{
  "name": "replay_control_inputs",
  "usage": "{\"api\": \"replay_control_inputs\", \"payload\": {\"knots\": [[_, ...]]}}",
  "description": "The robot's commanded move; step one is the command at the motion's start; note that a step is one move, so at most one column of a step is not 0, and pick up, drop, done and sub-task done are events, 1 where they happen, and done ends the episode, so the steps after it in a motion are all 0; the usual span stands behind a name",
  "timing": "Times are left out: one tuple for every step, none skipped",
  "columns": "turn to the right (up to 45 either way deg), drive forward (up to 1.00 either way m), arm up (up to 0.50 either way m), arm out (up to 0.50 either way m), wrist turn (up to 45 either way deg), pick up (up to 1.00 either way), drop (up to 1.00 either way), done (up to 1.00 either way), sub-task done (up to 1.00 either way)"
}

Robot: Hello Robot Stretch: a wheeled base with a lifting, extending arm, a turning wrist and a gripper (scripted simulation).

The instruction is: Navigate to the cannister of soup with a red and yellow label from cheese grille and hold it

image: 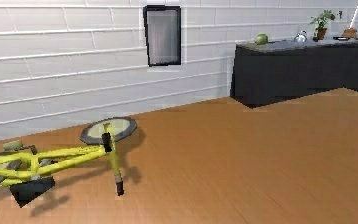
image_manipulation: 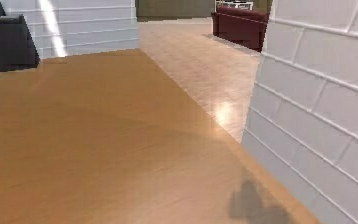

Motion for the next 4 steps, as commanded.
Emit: {"api": "replay_control_inputs", "payload": {"knots": [[0.0,0.20,0.00,0.00,0.0,0.00,0.00,0.00,0.00],[-45.0,0.00,0.00,0.00,0.0,0.00,0.00,0.00,0.00],[-45.0,0.00,0.00,0.00,0.0,0.00,0.00,0.00,0.00],[0.0,1.00,0.00,0.00,0.0,0.00,0.00,0.00,0.00]]}}
